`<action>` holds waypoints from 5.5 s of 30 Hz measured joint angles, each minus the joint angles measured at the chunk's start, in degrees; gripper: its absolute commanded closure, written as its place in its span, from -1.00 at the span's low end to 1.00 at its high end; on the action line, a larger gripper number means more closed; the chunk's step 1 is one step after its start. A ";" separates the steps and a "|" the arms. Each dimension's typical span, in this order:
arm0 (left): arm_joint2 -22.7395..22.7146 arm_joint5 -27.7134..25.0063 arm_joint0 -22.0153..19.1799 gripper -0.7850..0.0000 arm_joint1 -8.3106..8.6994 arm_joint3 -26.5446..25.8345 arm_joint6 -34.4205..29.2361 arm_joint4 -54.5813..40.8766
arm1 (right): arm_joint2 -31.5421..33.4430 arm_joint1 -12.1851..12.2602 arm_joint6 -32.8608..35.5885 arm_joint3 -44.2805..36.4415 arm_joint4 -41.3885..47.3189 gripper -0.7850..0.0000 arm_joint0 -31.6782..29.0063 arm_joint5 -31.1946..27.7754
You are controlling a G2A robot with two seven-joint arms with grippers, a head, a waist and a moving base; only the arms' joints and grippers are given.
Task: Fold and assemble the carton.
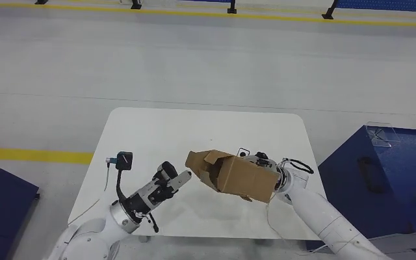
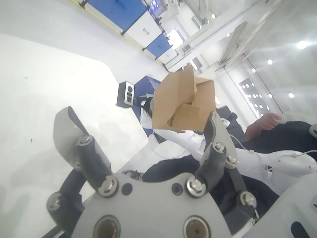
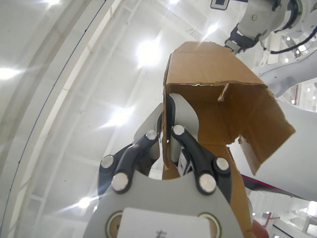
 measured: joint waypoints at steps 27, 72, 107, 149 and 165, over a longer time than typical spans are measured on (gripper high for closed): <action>4.47 2.59 -2.78 -1.00 0.07 -0.08 -8.08 4.56 | -19.71 6.55 8.81 2.04 3.63 1.00 10.52 -8.83; 11.76 11.39 -6.64 -1.00 -0.48 0.82 -10.46 10.41 | -25.07 8.45 10.42 2.66 3.37 1.00 13.33 -10.44; 2.87 5.03 -1.86 -1.00 0.20 2.18 -5.09 7.40 | -15.15 12.08 -44.31 -4.47 43.24 1.00 10.35 6.28; 2.87 5.03 -1.86 -1.00 0.20 2.18 -5.09 7.40 | -9.98 6.41 -137.51 -22.74 77.96 0.25 14.27 -62.25; 2.87 5.03 -1.86 -1.00 0.20 2.18 -5.09 7.40 | 19.35 13.26 -87.31 -19.18 43.87 1.00 -3.08 4.74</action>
